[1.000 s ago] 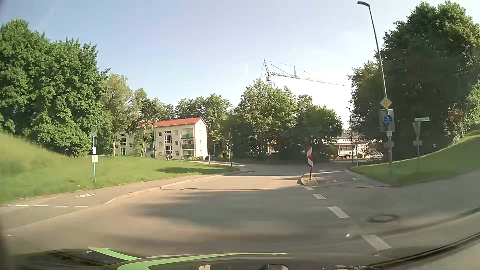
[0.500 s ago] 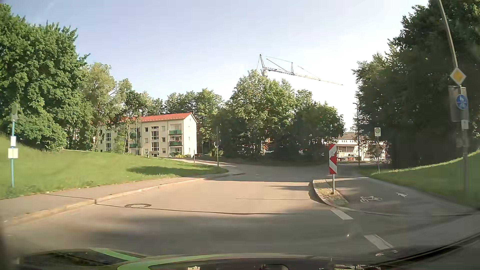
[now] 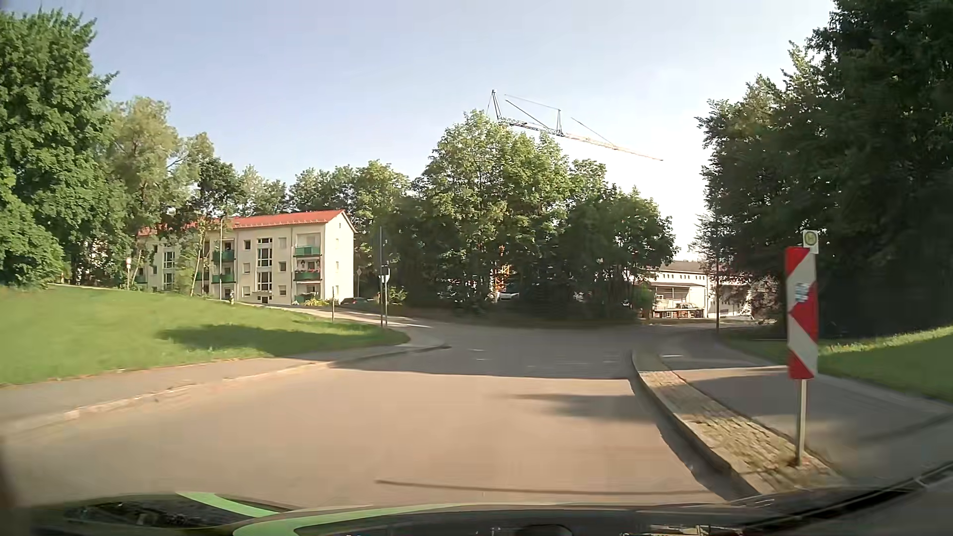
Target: Follow the waypoints while adhering to traffic rules and regulations
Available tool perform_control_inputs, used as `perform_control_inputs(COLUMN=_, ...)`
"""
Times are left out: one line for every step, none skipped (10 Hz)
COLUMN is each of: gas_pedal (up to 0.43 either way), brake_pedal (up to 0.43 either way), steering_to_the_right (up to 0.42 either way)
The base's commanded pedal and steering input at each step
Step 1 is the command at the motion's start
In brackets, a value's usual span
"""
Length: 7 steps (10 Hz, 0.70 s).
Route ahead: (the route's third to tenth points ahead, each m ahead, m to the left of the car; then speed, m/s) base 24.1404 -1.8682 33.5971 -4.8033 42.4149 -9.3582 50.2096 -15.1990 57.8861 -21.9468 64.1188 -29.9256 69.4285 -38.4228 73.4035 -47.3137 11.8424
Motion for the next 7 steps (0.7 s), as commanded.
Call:
perform_control_inputs(gas_pedal=0.039, brake_pedal=0.0, steering_to_the_right=0.049)
perform_control_inputs(gas_pedal=0.039, brake_pedal=0.0, steering_to_the_right=0.049)
perform_control_inputs(gas_pedal=0.039, brake_pedal=0.0, steering_to_the_right=0.05)
perform_control_inputs(gas_pedal=0.039, brake_pedal=0.0, steering_to_the_right=0.052)
perform_control_inputs(gas_pedal=0.039, brake_pedal=0.0, steering_to_the_right=0.054)
perform_control_inputs(gas_pedal=0.039, brake_pedal=0.0, steering_to_the_right=0.057)
perform_control_inputs(gas_pedal=0.039, brake_pedal=0.0, steering_to_the_right=0.06)
